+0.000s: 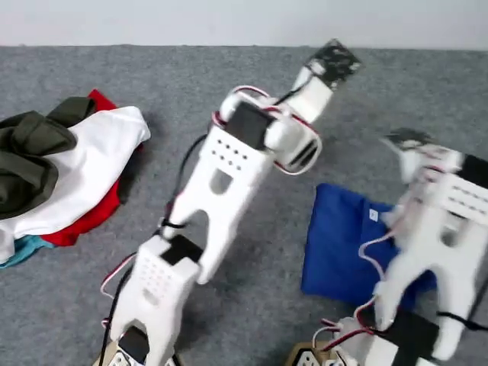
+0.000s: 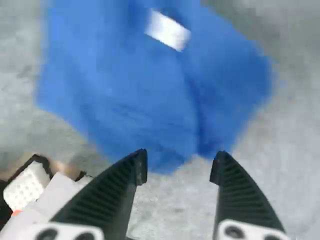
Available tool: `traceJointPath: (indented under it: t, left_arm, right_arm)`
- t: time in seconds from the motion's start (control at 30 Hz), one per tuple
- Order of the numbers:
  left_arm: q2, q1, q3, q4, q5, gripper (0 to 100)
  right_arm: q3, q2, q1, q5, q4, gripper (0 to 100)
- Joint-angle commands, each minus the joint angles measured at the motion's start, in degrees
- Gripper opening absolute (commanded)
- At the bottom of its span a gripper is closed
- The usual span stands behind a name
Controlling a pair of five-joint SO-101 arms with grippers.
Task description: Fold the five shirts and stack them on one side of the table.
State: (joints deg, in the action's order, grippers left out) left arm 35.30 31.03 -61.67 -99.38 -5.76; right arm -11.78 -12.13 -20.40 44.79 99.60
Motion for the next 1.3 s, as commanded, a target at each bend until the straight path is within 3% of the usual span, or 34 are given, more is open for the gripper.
traceJointPath:
  t: [0.0, 0.2, 0.37, 0.57, 0.7, 0.83, 1.27]
  left_arm:
    - [-8.88, -1.85, 12.09, -1.41, 0.44, 13]
    - [-18.02, -3.16, 32.92, -1.23, 0.44, 13]
    - [-20.75, -2.90, 43.56, -1.05, 0.35, 13]
    - [-20.75, -3.08, 44.88, -1.05, 0.62, 13]
    - [-20.75, -2.99, 44.88, -1.05, 0.70, 13]
    - [-20.75, -3.16, 44.88, -1.05, 0.70, 13]
    - [-20.75, -3.08, 44.97, -1.14, 0.70, 13]
  right_arm:
    - [1.32, -1.36, 5.58, 0.00, 1.63, 22.4]
    - [-8.62, -1.36, 3.91, 7.65, 0.13, 22.4]
    - [-17.93, -1.27, 3.91, 9.49, -11.74, 22.4]
    - [-23.82, -1.27, 3.47, 8.18, -25.54, 21.4]
    - [-25.76, -1.27, 0.84, 5.71, -33.36, 12.0]
    - [-25.67, -1.89, -2.33, 5.80, -34.51, 1.6]
    - [-12.92, -1.01, -5.32, 5.71, -34.77, 1.0]
